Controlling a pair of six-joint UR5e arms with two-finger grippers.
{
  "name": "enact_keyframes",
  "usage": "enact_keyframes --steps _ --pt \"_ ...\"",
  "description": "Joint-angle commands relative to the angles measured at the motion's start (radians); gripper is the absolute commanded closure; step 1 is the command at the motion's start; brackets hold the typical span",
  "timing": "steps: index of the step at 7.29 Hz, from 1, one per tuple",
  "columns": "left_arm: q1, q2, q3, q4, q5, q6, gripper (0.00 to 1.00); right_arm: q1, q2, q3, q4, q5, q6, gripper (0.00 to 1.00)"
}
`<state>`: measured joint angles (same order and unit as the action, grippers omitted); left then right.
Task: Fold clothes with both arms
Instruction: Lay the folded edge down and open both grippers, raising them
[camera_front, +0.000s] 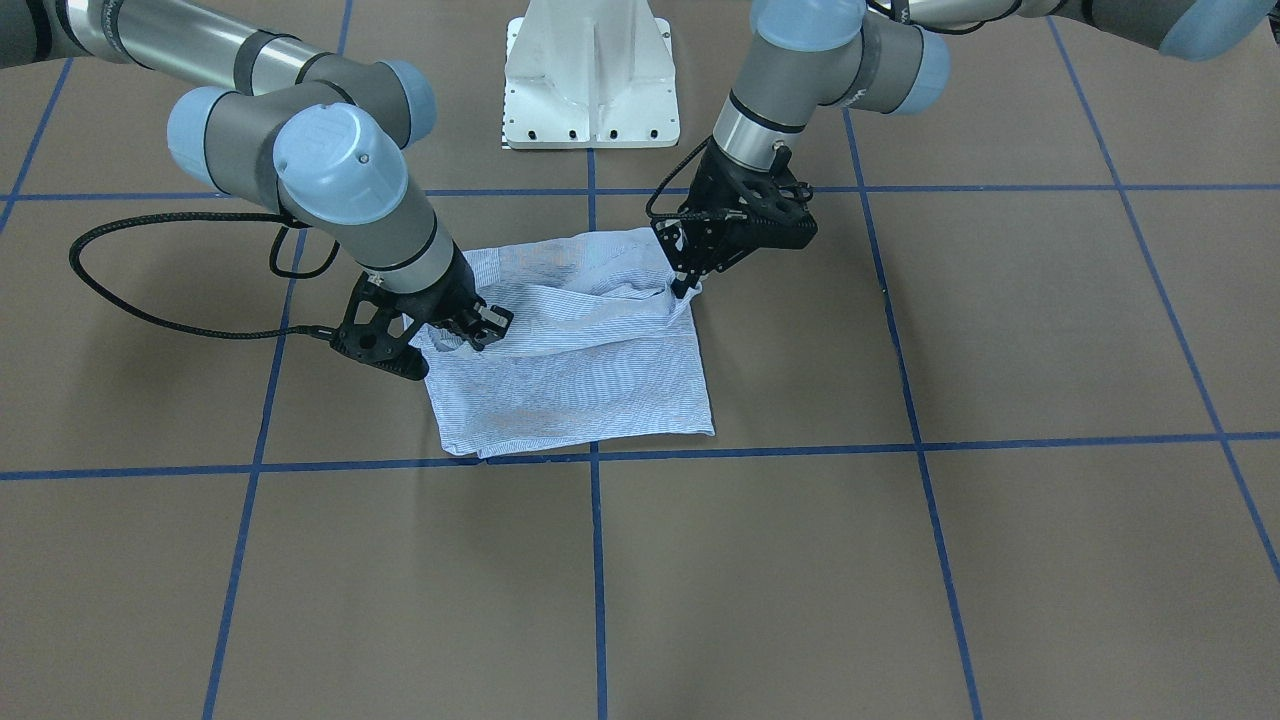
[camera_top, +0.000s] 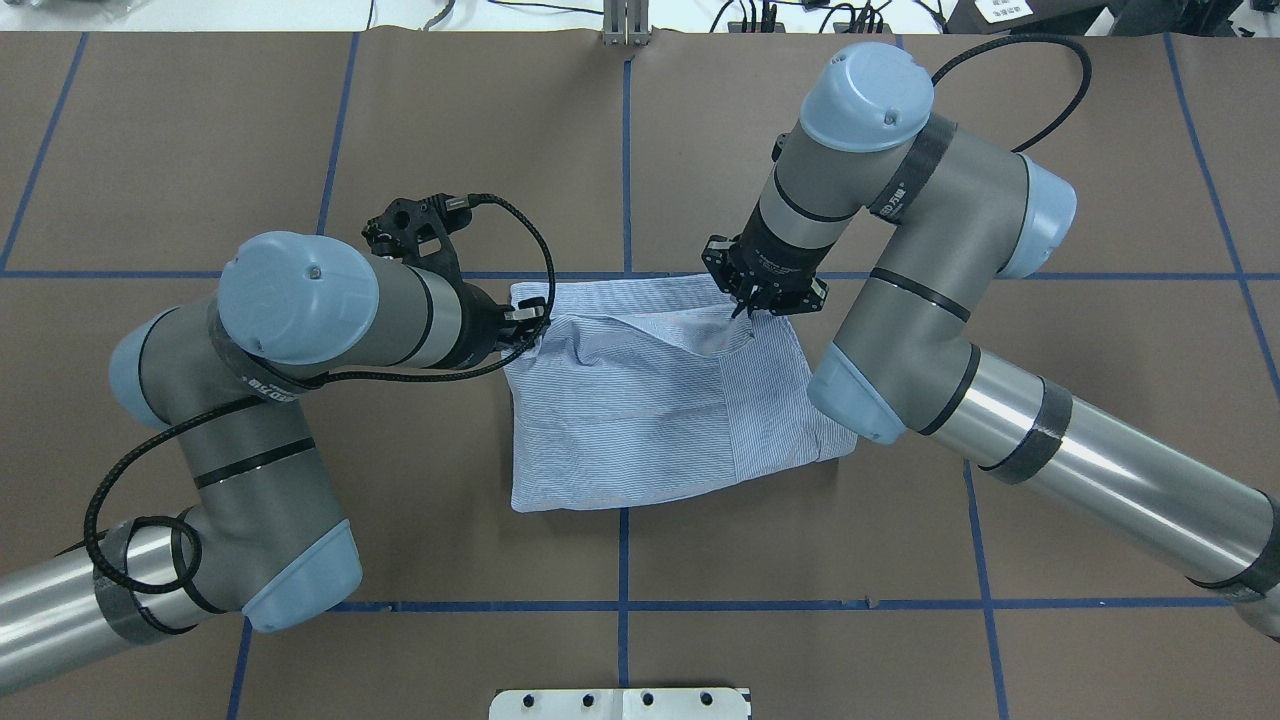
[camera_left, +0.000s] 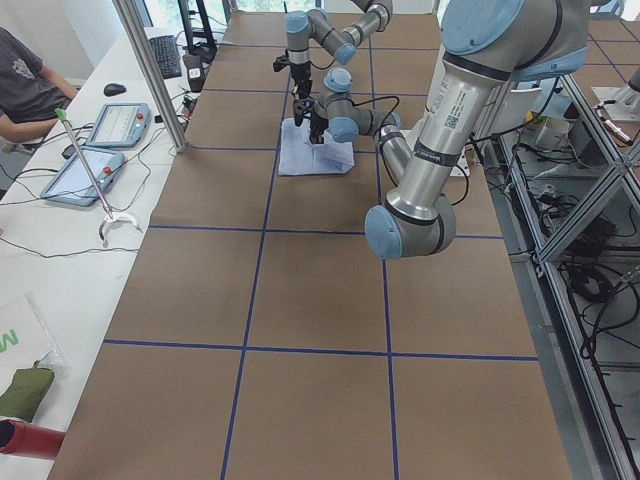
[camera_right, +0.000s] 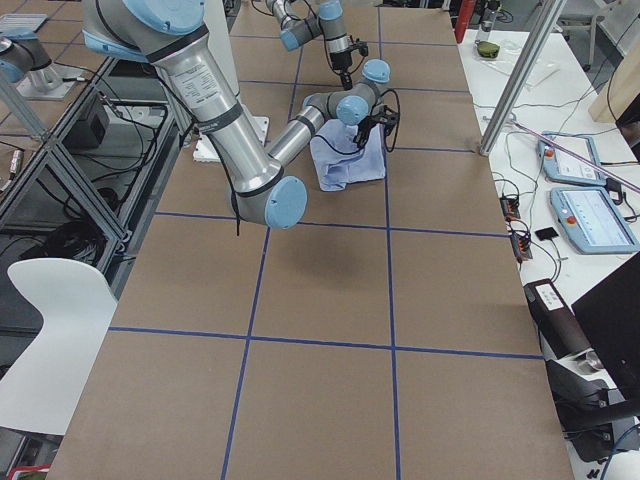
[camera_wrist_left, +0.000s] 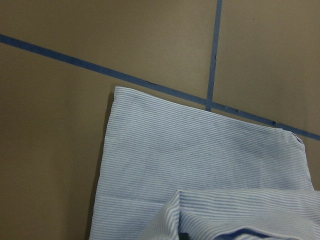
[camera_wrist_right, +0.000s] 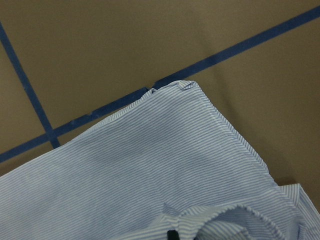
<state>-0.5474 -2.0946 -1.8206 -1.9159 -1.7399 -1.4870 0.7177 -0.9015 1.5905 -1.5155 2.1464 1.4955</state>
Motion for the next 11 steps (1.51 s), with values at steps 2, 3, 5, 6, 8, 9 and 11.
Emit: enact_keyframes --steps 2,3,5,6,8,9,11 --pt "-0.022 -0.054 0.174 -0.137 0.000 0.022 1.00 0.003 0.058 -0.154 0.095 -0.045 0.000 1.00" --pt "-0.029 -0.083 0.246 -0.181 0.000 0.022 1.00 0.006 0.065 -0.196 0.133 -0.046 0.000 1.00" --pt "-0.042 -0.085 0.288 -0.218 0.000 0.022 1.00 0.006 0.070 -0.215 0.153 -0.048 0.000 1.00" --pt "-0.049 -0.085 0.288 -0.218 0.000 0.022 1.00 0.006 0.070 -0.215 0.155 -0.048 0.000 1.00" --pt "-0.057 -0.087 0.288 -0.221 0.002 0.016 0.06 0.009 0.065 -0.213 0.159 -0.046 0.002 0.00" --pt "-0.078 -0.087 0.288 -0.218 0.002 0.013 0.01 0.058 0.058 -0.210 0.162 -0.024 -0.021 0.00" --pt "-0.159 -0.084 0.290 -0.206 -0.044 0.025 0.01 0.103 0.061 -0.187 0.164 0.073 -0.098 0.00"
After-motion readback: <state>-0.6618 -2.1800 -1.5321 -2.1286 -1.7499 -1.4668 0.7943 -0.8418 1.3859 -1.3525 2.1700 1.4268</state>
